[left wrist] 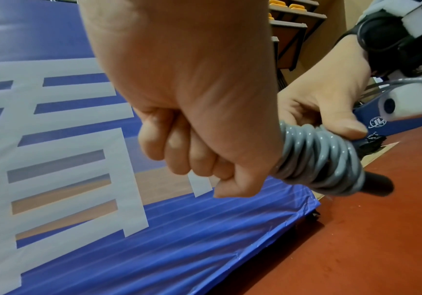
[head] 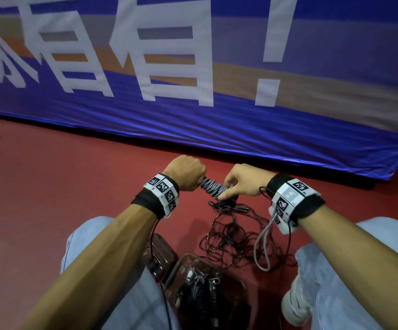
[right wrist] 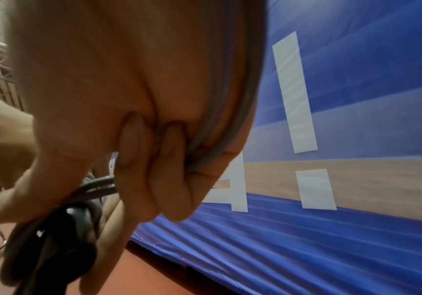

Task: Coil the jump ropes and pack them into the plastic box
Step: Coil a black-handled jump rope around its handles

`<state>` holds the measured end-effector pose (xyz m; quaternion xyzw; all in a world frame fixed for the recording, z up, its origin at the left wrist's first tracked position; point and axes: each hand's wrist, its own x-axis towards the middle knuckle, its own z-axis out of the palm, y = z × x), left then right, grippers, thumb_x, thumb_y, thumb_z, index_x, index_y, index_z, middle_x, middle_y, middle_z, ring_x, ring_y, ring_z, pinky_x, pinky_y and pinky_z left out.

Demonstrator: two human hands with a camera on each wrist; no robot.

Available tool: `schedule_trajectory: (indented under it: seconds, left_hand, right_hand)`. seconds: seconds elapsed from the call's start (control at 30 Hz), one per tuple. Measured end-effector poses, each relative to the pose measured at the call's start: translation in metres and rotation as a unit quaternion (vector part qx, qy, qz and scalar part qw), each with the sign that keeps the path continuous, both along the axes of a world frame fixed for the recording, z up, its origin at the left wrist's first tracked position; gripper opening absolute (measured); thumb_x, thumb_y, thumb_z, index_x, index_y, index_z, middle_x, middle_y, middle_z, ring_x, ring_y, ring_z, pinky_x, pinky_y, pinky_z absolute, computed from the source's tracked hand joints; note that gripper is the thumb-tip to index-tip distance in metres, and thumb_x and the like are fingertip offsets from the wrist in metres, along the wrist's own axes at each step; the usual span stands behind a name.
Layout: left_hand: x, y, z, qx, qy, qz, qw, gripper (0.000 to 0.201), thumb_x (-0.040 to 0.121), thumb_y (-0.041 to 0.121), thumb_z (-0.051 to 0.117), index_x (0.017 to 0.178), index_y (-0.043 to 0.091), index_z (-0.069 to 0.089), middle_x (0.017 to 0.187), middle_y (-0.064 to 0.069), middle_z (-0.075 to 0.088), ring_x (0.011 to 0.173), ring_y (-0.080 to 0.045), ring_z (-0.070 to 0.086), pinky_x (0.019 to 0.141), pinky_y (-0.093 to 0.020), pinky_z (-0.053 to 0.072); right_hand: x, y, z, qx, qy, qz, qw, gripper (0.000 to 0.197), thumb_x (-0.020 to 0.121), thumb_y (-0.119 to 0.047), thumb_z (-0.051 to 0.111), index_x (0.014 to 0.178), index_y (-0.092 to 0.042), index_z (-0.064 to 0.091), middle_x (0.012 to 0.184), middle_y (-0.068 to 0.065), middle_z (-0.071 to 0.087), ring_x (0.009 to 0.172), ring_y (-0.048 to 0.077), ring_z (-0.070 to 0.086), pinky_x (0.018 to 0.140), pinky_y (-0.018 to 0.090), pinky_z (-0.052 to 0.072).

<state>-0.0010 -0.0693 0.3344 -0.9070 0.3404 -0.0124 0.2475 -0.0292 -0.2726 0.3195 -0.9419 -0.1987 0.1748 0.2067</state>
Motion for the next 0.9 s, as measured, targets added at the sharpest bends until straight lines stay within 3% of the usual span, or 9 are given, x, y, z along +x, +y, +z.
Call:
schedule_trajectory:
  seconds: [0.17,0.27,0.3,0.37,0.47,0.6,0.73,0.83,0.9]
  left_hand:
    - [-0.002,-0.002,0.009,0.011,-0.023,-0.025,0.999,0.015,0.091,0.024,0.054,0.091,0.015,0.066,0.089,-0.005,0.070,0.079,-0.029,0.067,0.061,-0.034,0.038]
    - [-0.004,-0.005,0.011,0.018,-0.025,-0.037,0.999,0.015,0.091,0.024,0.055,0.090,0.016,0.067,0.088,-0.004,0.070,0.078,-0.029,0.067,0.060,-0.034,0.038]
    - [-0.005,-0.006,0.011,0.020,-0.027,-0.042,0.999,0.016,0.091,0.024,0.055,0.090,0.016,0.067,0.087,-0.004,0.070,0.078,-0.029,0.067,0.060,-0.034,0.038]
    - [-0.006,-0.007,0.013,0.022,-0.029,-0.050,0.998,0.016,0.091,0.025,0.054,0.090,0.016,0.068,0.086,-0.003,0.070,0.077,-0.029,0.067,0.060,-0.034,0.038]
    - [-0.007,-0.010,0.016,0.025,-0.029,-0.061,0.997,0.016,0.091,0.025,0.054,0.091,0.017,0.068,0.085,-0.003,0.070,0.078,-0.029,0.068,0.060,-0.033,0.038]
    - [-0.009,-0.012,0.017,0.014,-0.019,-0.076,0.997,0.014,0.091,0.025,0.056,0.090,0.018,0.067,0.083,-0.003,0.070,0.077,-0.030,0.068,0.061,-0.033,0.040]
    - [-0.007,-0.008,0.018,-0.019,-0.009,-0.081,0.996,0.014,0.089,0.027,0.057,0.087,0.018,0.067,0.080,-0.003,0.070,0.075,-0.030,0.068,0.060,-0.032,0.038]
    - [-0.007,-0.005,0.018,-0.054,-0.005,-0.078,0.995,0.013,0.086,0.028,0.058,0.084,0.019,0.067,0.078,-0.003,0.070,0.073,-0.032,0.067,0.059,-0.031,0.037]
    - [-0.007,-0.002,0.018,-0.088,0.000,-0.074,0.993,0.012,0.083,0.029,0.060,0.081,0.019,0.067,0.075,-0.003,0.069,0.069,-0.033,0.066,0.059,-0.032,0.039]
  right_hand:
    - [0.000,0.000,0.003,0.026,0.046,-0.005,0.999,0.073,0.065,-0.071,0.082,0.095,-0.005,0.077,0.092,0.006,0.078,0.088,0.023,0.072,0.088,0.041,0.058]
    - [0.002,-0.001,-0.001,0.034,0.059,0.014,0.998,0.081,0.061,-0.078,0.080,0.078,0.000,0.067,0.076,0.020,0.066,0.063,0.029,0.052,0.065,0.038,0.045]
    - [0.001,-0.001,0.000,0.036,0.071,0.013,0.997,0.082,0.063,-0.076,0.081,0.073,0.002,0.060,0.068,0.020,0.057,0.061,0.027,0.040,0.062,0.036,0.034]
    - [0.000,-0.002,0.000,0.039,0.090,0.009,0.995,0.081,0.064,-0.073,0.083,0.070,0.003,0.053,0.063,0.018,0.050,0.062,0.023,0.033,0.064,0.033,0.027]
    - [-0.002,-0.001,0.000,0.043,0.100,0.016,0.994,0.072,0.065,-0.072,0.083,0.066,-0.004,0.058,0.060,0.002,0.048,0.059,0.019,0.037,0.062,0.032,0.030]
    - [-0.007,0.004,0.003,0.044,0.102,0.035,0.993,0.047,0.072,-0.064,0.083,0.061,-0.021,0.067,0.055,-0.013,0.060,0.049,0.002,0.047,0.055,0.018,0.035]
    - [-0.008,0.006,0.005,0.068,0.112,0.034,0.991,0.069,0.064,-0.079,0.078,0.081,-0.012,0.076,0.061,0.001,0.058,0.058,0.014,0.041,0.063,0.034,0.031]
    - [-0.007,0.006,0.008,0.098,0.132,0.023,0.986,0.069,0.061,-0.084,0.076,0.087,-0.020,0.081,0.071,0.014,0.066,0.060,0.013,0.044,0.063,0.030,0.033]
    - [-0.009,0.005,0.012,0.129,0.144,0.013,0.981,0.064,0.064,-0.078,0.078,0.084,-0.018,0.081,0.063,0.008,0.053,0.051,0.012,0.034,0.052,0.025,0.025]
